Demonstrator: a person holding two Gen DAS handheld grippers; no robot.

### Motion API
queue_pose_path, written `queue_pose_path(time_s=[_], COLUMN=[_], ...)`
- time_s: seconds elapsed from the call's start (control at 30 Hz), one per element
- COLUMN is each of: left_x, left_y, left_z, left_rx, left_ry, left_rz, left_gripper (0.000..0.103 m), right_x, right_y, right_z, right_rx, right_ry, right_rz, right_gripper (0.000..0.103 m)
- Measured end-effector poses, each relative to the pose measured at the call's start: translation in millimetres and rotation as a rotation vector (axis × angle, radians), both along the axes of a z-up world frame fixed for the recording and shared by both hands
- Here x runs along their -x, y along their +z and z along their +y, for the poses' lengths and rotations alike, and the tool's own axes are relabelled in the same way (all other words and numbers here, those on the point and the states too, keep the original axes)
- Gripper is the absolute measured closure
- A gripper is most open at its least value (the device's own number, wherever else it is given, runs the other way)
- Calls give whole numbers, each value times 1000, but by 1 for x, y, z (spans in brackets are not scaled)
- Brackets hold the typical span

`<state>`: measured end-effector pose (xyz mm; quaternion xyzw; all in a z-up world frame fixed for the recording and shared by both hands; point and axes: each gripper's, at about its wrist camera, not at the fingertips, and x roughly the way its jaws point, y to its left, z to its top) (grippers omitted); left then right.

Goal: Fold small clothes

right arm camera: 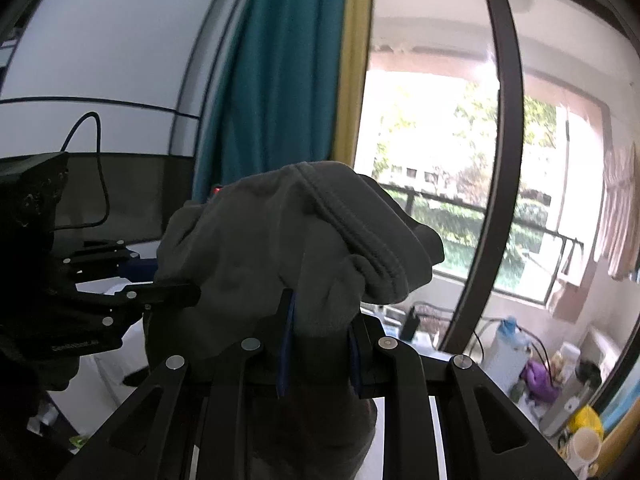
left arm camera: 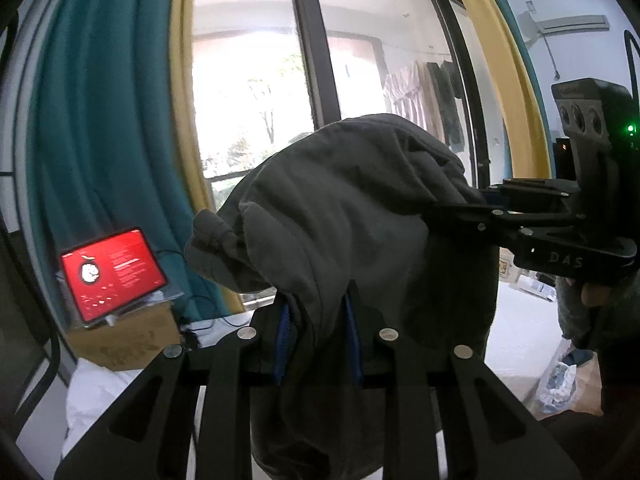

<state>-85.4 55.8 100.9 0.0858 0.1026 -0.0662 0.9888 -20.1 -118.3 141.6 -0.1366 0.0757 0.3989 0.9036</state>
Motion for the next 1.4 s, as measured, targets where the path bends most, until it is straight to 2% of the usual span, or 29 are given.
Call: queue_pose_path(time_s=[0.17,0.47,0.87,1.4], left_x=[11,8,-38,-100], left_y=[-2,-28,-62,-90], left_z=[21,51,77,109], left_rx=[19,26,49,68], left_ry=[29,92,121,118], left_rz=[6,85,216,339], left_gripper=[80,80,80,80], right_x=[7,-4,-67,-136], right_y=[-3,-30,-77,-119], right_z=[21,70,118,159], right_rx=[20,74,126,173], right_ry=[46,102,107,102], right_rz=[-2,81,222,341], right_gripper=[80,80,80,80])
